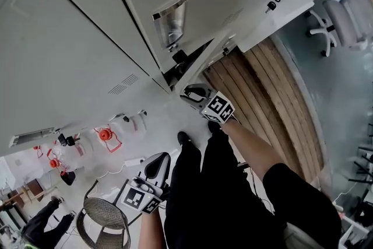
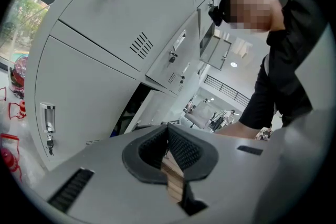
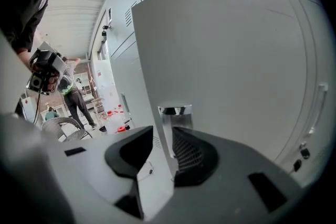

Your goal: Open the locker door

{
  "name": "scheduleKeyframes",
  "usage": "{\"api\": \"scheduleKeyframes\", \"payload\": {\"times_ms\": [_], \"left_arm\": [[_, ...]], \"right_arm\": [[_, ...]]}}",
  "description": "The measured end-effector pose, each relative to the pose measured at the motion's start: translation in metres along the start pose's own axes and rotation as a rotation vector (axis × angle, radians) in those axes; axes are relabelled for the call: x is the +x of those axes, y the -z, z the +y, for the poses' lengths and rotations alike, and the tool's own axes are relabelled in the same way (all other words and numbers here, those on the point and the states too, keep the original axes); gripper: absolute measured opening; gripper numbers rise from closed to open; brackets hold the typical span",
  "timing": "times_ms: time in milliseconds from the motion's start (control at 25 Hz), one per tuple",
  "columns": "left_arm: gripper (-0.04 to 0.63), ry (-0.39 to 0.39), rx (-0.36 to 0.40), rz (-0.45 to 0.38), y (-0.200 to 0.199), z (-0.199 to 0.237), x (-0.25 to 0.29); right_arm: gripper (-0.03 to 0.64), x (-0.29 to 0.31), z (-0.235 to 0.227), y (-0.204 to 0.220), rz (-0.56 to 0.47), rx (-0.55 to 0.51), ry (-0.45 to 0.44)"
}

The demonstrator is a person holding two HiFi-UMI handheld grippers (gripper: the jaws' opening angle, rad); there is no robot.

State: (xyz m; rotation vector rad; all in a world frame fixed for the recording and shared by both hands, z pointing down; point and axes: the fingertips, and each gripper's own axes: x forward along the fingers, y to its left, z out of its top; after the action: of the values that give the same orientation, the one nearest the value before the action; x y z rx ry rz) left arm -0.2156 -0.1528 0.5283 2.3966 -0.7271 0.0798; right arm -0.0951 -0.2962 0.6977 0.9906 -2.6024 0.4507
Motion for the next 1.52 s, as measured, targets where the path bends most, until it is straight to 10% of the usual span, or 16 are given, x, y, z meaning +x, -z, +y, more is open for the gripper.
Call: {"api": "scheduleKeyframes", "payload": {"times_ms": [1520], "left_arm": [[0.017, -0.189, -0.042, -0.126, 0.07, -0.145, 0.065]], "right_arm": [[0.12, -0.113, 0.006, 0.052, 0.046, -0.139, -0.419]]}}
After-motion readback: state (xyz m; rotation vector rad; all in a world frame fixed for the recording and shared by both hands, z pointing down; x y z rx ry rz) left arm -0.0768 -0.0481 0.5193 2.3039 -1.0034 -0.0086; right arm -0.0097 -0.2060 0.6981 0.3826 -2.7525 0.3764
